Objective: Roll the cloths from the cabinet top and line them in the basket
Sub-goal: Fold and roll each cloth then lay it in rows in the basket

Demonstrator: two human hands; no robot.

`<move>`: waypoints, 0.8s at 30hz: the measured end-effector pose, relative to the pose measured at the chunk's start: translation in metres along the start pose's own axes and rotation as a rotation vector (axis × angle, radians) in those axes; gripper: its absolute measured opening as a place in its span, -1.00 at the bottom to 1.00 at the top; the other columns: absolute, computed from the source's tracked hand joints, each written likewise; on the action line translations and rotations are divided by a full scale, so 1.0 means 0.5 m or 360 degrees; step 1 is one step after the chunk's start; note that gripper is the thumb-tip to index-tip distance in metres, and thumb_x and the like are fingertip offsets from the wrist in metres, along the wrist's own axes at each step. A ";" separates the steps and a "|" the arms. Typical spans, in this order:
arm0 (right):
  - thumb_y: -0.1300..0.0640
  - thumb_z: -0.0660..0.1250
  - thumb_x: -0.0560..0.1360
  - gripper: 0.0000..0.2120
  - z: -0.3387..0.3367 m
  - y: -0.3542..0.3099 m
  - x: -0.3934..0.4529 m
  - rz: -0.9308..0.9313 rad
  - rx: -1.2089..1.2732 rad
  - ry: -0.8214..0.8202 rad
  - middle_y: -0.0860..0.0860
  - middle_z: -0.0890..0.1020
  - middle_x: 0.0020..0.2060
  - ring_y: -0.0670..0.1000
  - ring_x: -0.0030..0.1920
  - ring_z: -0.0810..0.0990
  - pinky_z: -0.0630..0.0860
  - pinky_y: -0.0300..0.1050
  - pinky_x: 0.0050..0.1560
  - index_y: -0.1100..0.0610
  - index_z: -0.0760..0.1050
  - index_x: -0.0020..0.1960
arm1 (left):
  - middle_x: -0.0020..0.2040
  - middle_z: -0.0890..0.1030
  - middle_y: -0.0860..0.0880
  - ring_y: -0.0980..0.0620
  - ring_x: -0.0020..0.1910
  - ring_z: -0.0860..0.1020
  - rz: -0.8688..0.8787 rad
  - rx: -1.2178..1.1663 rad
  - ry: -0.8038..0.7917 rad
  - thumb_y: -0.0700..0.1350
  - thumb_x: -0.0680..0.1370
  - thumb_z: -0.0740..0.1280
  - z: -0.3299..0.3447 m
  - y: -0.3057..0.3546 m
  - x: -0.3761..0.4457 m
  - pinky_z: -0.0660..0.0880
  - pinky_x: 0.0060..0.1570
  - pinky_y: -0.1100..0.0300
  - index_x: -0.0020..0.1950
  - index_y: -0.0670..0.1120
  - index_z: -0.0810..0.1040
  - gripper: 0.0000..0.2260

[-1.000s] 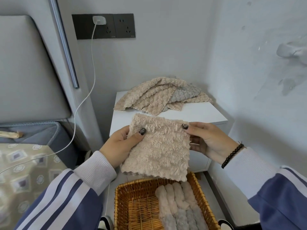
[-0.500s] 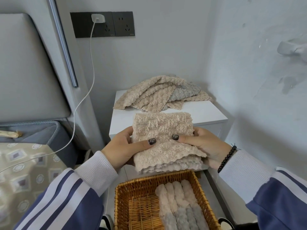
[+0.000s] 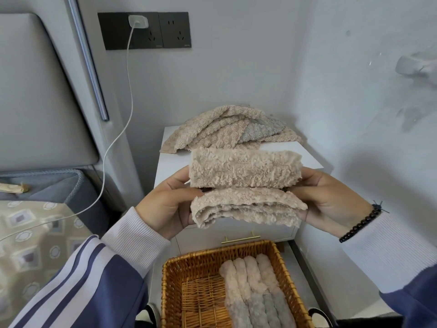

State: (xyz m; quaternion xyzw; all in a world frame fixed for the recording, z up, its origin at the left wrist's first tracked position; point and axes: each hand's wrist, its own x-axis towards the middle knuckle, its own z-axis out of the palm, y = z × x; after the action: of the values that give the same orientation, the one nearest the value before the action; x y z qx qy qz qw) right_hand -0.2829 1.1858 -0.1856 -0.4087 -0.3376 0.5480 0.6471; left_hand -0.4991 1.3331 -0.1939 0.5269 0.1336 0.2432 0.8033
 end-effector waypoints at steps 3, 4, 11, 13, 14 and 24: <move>0.30 0.65 -0.05 -0.49 0.002 -0.008 -0.008 -0.0006 0.0005 0.0008 0.25 0.68 -0.05 0.18 -0.06 0.69 0.64 0.06 -0.05 0.25 0.69 -0.10 | 0.00 0.69 -0.18 -0.15 -0.07 0.68 0.0039 -0.0005 -0.0081 -0.20 0.03 0.64 0.001 -0.002 0.002 0.60 -0.07 -0.04 -0.01 -0.08 0.72 -0.47; 0.34 0.57 0.02 -0.60 0.007 -0.012 -0.012 -0.0007 0.0003 0.0014 0.25 0.69 -0.09 0.16 -0.10 0.70 0.63 0.05 -0.04 0.26 0.69 -0.13 | -0.03 0.70 -0.18 -0.14 -0.09 0.69 0.0030 -0.0009 -0.0091 -0.16 -0.01 0.66 0.001 -0.003 0.003 0.61 -0.09 -0.03 -0.04 -0.10 0.72 -0.46; 0.17 0.50 0.09 -0.76 0.002 -0.009 -0.011 0.0049 0.0039 0.0282 0.21 0.64 -0.26 0.13 -0.25 0.63 0.61 -0.03 -0.20 0.30 0.61 -0.33 | -0.03 0.68 -0.20 -0.17 -0.17 0.66 -0.0188 0.0069 -0.0033 -0.09 0.09 0.46 0.011 -0.001 0.015 0.62 -0.23 -0.05 -0.14 -0.21 0.72 -0.62; 0.09 0.50 0.28 -0.80 -0.007 0.002 -0.008 0.0092 -0.0347 0.0357 0.24 0.60 -0.14 0.12 -0.17 0.59 0.57 -0.08 -0.18 0.22 0.61 -0.36 | 0.09 0.67 -0.15 -0.14 -0.14 0.65 -0.0203 0.0234 0.0082 -0.08 0.23 0.39 0.021 -0.009 0.019 0.61 -0.32 0.06 -0.23 -0.16 0.72 -0.78; 0.07 0.51 0.32 -0.78 -0.009 0.008 -0.009 0.0090 -0.0553 0.0358 0.27 0.58 -0.09 0.10 -0.11 0.60 0.54 -0.11 -0.11 0.18 0.58 -0.37 | 0.14 0.66 -0.12 -0.14 -0.10 0.64 -0.0190 0.0357 0.0106 -0.03 0.23 0.42 0.023 -0.018 0.022 0.60 -0.30 0.07 -0.27 -0.11 0.71 -0.81; 0.07 0.64 0.21 -0.38 -0.034 0.046 -0.022 0.0203 -0.1605 0.0156 -0.13 0.55 0.12 -0.21 0.08 0.54 0.49 -0.21 0.13 -0.09 0.43 0.18 | 0.09 0.61 -0.07 -0.07 0.03 0.62 -0.0238 0.1070 0.0027 0.04 -0.05 0.68 0.010 -0.065 0.029 0.61 -0.19 0.09 0.04 0.18 0.58 -0.32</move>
State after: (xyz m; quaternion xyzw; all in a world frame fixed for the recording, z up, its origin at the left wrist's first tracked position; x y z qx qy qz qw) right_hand -0.2796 1.1740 -0.2136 -0.7153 -0.5036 0.3354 0.3496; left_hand -0.4765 1.3262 -0.2209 0.7489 0.2512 0.1303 0.5992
